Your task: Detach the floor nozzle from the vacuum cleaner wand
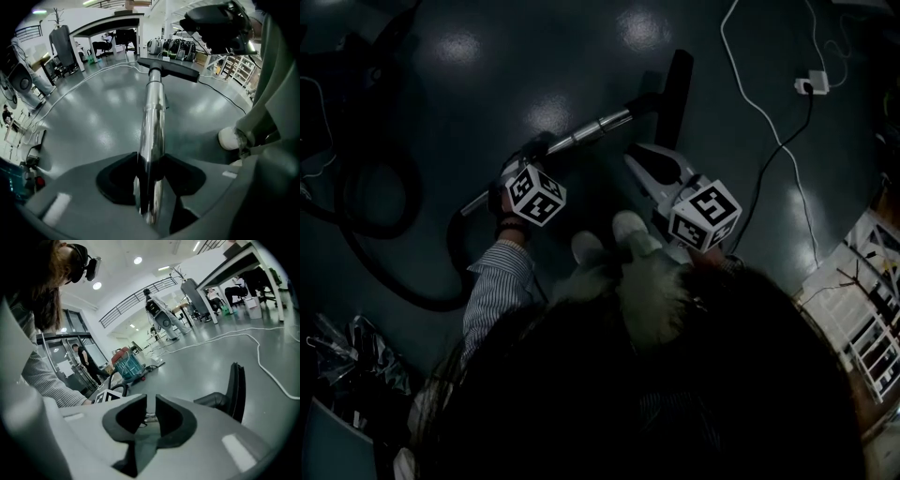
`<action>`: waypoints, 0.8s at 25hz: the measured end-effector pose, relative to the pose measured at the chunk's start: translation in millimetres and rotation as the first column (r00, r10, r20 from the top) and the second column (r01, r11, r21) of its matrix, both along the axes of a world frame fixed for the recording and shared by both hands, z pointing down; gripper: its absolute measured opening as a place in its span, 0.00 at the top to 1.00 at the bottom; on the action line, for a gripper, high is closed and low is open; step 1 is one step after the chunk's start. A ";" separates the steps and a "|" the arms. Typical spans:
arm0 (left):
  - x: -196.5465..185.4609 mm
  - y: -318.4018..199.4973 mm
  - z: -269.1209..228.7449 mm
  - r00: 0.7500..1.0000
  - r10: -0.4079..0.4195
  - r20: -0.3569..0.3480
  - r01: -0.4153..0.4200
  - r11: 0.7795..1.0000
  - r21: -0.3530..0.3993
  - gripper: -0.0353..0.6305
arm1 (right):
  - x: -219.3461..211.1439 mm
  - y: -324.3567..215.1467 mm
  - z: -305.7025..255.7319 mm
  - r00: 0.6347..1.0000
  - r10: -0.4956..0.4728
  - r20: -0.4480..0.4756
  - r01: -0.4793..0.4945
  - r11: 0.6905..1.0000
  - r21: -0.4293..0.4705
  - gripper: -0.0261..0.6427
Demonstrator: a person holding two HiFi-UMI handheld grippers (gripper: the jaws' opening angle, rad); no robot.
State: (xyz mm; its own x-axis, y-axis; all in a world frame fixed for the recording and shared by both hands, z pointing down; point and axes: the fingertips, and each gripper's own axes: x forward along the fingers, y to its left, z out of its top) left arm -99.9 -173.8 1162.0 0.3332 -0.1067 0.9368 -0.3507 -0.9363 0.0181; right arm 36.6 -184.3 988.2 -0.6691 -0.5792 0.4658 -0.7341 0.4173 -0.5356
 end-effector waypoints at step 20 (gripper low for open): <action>-13.3 -37.0 -292.3 0.995 -0.100 -0.008 0.101 0.992 0.082 0.67 | -42.0 28.4 -321.5 0.989 -0.093 0.114 0.080 0.990 0.112 0.89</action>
State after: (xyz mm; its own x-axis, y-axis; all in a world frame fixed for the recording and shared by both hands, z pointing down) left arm -113.2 -210.8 869.7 0.3205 -0.2162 0.9222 -0.4430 -0.8948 -0.0558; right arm -5.3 -155.9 666.7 -0.7657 -0.5585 0.3190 -0.6266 0.5360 -0.5657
